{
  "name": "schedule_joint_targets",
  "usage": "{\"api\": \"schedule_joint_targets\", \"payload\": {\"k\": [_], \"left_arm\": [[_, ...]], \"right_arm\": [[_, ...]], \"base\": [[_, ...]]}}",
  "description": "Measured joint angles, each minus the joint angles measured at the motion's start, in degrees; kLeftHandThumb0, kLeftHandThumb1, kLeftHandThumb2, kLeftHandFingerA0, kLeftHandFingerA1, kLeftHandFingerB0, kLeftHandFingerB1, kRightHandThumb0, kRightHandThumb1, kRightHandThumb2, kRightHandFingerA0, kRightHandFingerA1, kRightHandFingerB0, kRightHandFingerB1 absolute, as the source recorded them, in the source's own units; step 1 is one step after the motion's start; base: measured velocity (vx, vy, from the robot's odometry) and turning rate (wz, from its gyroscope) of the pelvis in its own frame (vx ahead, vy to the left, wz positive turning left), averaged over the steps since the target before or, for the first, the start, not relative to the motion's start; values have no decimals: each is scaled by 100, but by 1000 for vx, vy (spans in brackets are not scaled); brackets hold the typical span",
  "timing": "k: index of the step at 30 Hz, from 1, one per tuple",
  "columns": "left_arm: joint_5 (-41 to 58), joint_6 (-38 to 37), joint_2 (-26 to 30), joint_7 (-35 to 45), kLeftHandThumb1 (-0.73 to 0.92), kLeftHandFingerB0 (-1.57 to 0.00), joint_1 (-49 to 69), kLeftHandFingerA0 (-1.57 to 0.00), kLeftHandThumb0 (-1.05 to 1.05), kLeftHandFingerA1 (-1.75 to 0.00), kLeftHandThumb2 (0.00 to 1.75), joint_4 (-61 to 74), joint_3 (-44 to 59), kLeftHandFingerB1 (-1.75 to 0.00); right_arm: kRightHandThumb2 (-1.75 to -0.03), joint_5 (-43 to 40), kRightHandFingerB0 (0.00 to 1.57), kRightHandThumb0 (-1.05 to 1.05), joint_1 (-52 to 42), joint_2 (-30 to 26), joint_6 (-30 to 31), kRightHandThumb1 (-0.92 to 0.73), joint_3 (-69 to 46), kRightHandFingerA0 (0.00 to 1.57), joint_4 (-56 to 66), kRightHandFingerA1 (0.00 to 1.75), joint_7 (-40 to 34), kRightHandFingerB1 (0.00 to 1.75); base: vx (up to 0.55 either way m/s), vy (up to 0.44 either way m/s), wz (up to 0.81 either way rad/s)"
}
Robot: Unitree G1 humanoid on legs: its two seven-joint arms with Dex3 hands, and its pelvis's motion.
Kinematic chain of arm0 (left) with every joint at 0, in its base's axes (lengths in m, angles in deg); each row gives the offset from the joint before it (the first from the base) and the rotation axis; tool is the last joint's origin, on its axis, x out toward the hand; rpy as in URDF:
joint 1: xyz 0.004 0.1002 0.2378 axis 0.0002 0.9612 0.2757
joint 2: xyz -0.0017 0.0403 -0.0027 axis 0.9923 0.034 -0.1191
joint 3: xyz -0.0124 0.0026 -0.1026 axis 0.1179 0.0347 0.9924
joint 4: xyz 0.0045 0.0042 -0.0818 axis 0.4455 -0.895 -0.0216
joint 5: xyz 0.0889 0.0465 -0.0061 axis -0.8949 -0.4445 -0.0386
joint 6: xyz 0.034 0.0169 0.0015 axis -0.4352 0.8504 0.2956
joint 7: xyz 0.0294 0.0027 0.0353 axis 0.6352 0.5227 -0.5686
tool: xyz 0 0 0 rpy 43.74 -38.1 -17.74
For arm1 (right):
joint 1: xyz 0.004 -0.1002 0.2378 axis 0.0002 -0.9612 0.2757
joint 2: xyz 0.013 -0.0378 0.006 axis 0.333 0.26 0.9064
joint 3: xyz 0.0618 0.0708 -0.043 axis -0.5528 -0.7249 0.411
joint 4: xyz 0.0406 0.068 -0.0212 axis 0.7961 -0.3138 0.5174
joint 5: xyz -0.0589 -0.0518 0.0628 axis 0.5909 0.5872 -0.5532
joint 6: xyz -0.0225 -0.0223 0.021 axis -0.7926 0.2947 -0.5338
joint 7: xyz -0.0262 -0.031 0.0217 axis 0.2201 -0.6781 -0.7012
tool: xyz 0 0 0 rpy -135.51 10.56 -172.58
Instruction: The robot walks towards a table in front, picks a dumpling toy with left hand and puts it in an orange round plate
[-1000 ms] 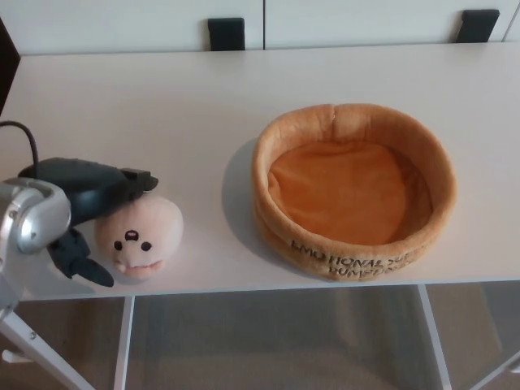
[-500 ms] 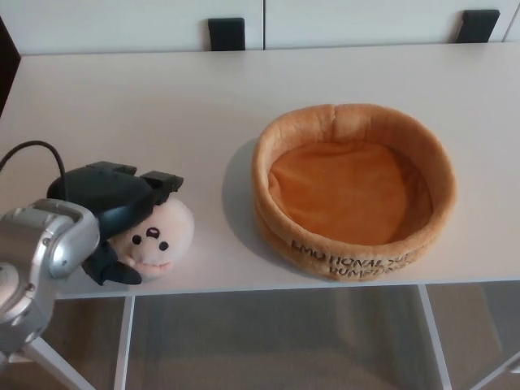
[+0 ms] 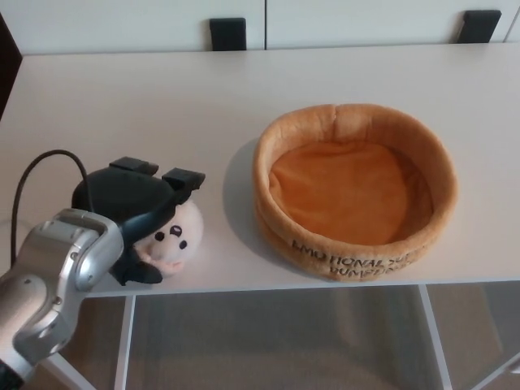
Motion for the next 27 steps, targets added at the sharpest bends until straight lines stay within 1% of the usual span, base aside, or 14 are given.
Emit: {"api": "schedule_joint_targets", "payload": {"k": [3,4,6,7,8,9,10,12,19,21,22,23,26,27], "left_arm": [[18,-90,-2,-44,74,-72,22,-79,-16,-139,64,-55,62,-44],[31,-134,-3,-77,73,-87,35,-69,-14,-152,62,-82,88,-55],[41,-238,-21,-179,74,-84,44,-65,-14,-156,60,-205,128,-62],[42,-287,-39,-244,76,-68,46,-60,-14,-165,55,-267,141,-92],[40,-320,-51,-286,78,-62,47,-59,-13,-167,55,-304,148,-103],[37,-380,-71,-376,78,-62,48,-59,-13,-167,55,-382,154,-103],[35,-425,-89,-449,79,-59,48,-59,-16,-168,56,-443,159,-106],[30,-502,-116,-580,80,-58,53,-59,-16,-170,56,-534,169,-109],[54,-785,-163,-991,79,-69,158,-64,-13,-167,57,-692,312,-93],[92,-860,-197,-1071,77,-84,221,-67,-12,-175,54,-692,429,-68],[171,-934,-275,-1154,77,-84,282,-67,-12,-175,54,-677,603,-68],[213,-952,-320,-1185,77,-81,308,-71,-14,-173,58,-660,690,-84],[496,-1035,-677,-1388,78,-80,375,-73,-12,-172,59,-393,1236,-90],[561,-1046,-766,-1437,79,-84,375,-81,-13,-162,68,-319,1355,-89]], "right_arm": [[-60,-4,49,-34,-1,0,-1,-65,-7,67,8,43,1,36],[-60,-7,49,-35,-4,0,-3,-65,-12,67,13,43,1,36],[-60,-7,49,-36,1,0,-4,-65,-19,66,11,43,2,36],[-79,-7,46,-44,2,0,-6,-56,-19,61,9,54,2,48],[-79,-7,45,-43,3,0,-7,-57,-20,61,6,54,2,47],[-79,-8,45,-43,10,0,-8,-57,-26,61,-3,54,3,47],[-60,-12,48,-36,14,0,-11,-68,-42,64,-9,42,7,36],[-60,-23,48,-36,14,0,-19,-68,-76,64,-7,42,24,36],[-60,-26,49,-36,8,-1,-53,-67,-109,64,37,42,106,36],[-60,-25,49,-36,3,-2,-55,-67,-110,63,33,42,112,36],[-60,-25,49,-36,-1,-2,-55,-67,-110,63,34,42,117,36],[-60,-25,49,-36,-2,-2,-56,-67,-112,63,33,42,117,36],[-60,-25,49,-36,-5,-2,-56,-67,-119,63,9,42,119,36],[-60,-25,48,-35,-5,-2,-56,-67,-120,64,7,42,119,36]], "base": [[0,0,0],[0,0,0],[0,0,0],[0,0,0],[0,0,0],[0,0,0],[0,0,0],[0,0,0],[0,0,0],[0,0,0],[0,0,0],[0,0,0],[0,0,0],[0,0,0]]}}
